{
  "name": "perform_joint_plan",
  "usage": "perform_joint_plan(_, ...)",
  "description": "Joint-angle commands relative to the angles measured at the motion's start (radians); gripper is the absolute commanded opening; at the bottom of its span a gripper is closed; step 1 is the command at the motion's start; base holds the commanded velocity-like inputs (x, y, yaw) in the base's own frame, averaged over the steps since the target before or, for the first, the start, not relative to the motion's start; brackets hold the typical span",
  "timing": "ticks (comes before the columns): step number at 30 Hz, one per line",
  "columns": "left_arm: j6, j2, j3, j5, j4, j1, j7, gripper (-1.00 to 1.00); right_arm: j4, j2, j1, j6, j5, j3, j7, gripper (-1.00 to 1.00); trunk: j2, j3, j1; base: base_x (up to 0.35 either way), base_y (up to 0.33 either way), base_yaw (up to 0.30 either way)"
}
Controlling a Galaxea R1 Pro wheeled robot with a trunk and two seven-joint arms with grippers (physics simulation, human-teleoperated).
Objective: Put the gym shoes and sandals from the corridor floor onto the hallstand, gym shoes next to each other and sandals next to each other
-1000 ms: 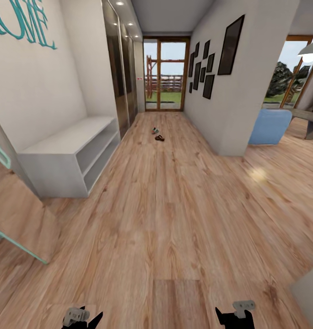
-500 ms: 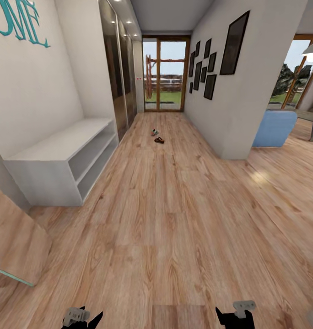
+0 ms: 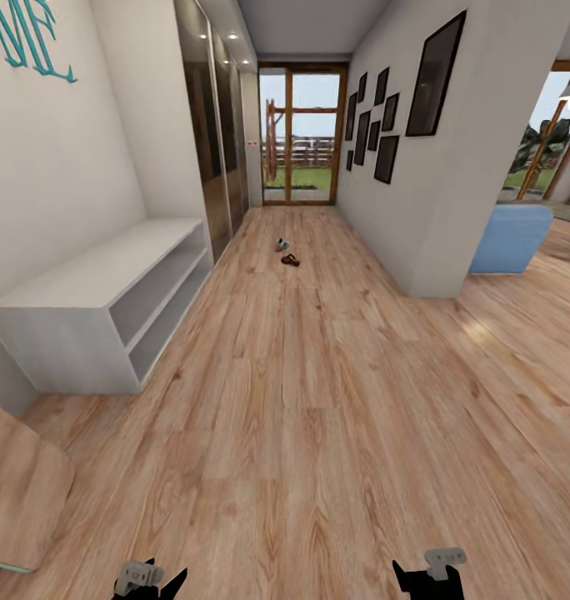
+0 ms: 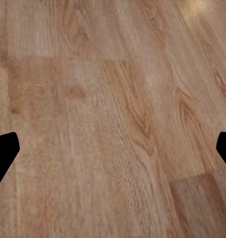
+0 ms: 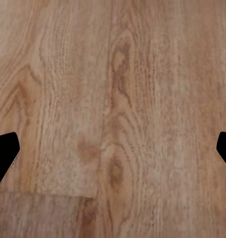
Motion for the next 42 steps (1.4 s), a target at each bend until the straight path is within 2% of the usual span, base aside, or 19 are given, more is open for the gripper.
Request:
perform_joint_plan(1,-0.001,0.000,0.005,0.001,0.001,-0.001,-0.007,1.00,0.001,0.000,-0.001,-0.003,0.009,-0.009,0.004,1.00,0.000,-0.001,0.000,0.339,0.000,0.000)
perform_joint_plan(42,-0.001,0.000,0.005,0.001,0.001,-0.001,-0.007,1.00,0.001,0.000,-0.001,-0.003,0.011,-0.009,0.003,1.00,0.000,-0.001,0.000,0.339,0.000,0.000)
